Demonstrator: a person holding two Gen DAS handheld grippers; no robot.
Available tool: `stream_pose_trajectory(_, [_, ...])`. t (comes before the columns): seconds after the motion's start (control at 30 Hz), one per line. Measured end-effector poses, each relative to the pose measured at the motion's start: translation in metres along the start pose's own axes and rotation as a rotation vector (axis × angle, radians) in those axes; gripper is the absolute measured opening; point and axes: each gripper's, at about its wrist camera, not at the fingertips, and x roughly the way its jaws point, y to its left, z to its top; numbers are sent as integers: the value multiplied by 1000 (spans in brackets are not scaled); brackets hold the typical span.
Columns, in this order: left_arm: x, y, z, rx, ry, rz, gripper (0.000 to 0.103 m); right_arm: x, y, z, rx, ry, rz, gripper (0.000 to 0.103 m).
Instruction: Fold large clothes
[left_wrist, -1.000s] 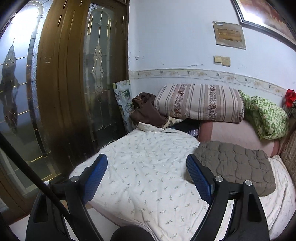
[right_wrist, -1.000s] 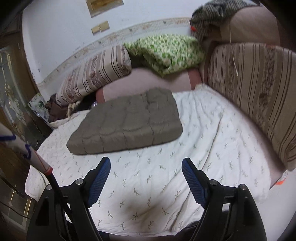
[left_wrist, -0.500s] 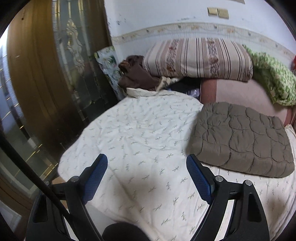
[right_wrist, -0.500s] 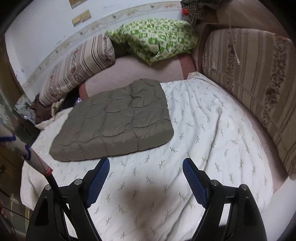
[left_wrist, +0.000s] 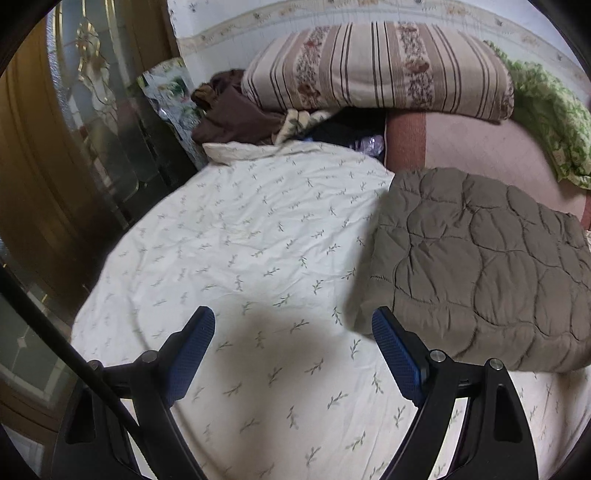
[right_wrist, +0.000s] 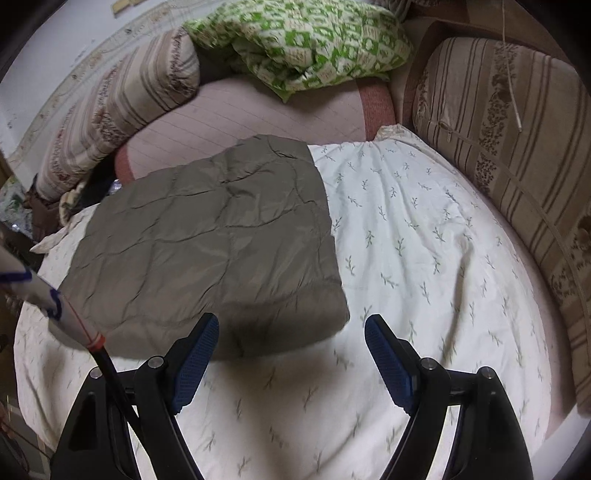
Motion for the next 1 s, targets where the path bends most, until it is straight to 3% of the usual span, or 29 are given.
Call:
stream_pose_trajectory(0.17, [32,-8,8,13,44,-8,86,28,-2,23,-2,25,-9,85])
stream_pose_trajectory(0.3, [65,-13,20,11,110,-97,86,52,-9,39,10,53,5,85])
stream_pose_trajectory(0.4, [106,-16,37,-36,193,-283,86,82,-28,55,88,101,51,86])
stream_pose_trajectory(0.57, [176,-30,55,-67,346,-594,86,133,-52,67,244,197,216,86])
stream_pose_trajectory(0.67, [210,-43,57,-93,420,-758,86,161,-52,68,269,250,285,88])
stream_pose_trajectory(0.83, [237,-72,50,-157,521,-895,90,199,-45,72,305,303,443,92])
stream_pose_trajectory(0.87, [231,-76,51,-138,501,-896,87,202,-39,73,311,301,453,90])
stream_pose_trajectory(0.93, [207,-81,56,-66,440,-890,70,202,-29,76,303,305,453,82])
stream_pose_trajectory(1.0, [188,-73,67,-40,402,-914,57,193,-22,79,293,303,466,66])
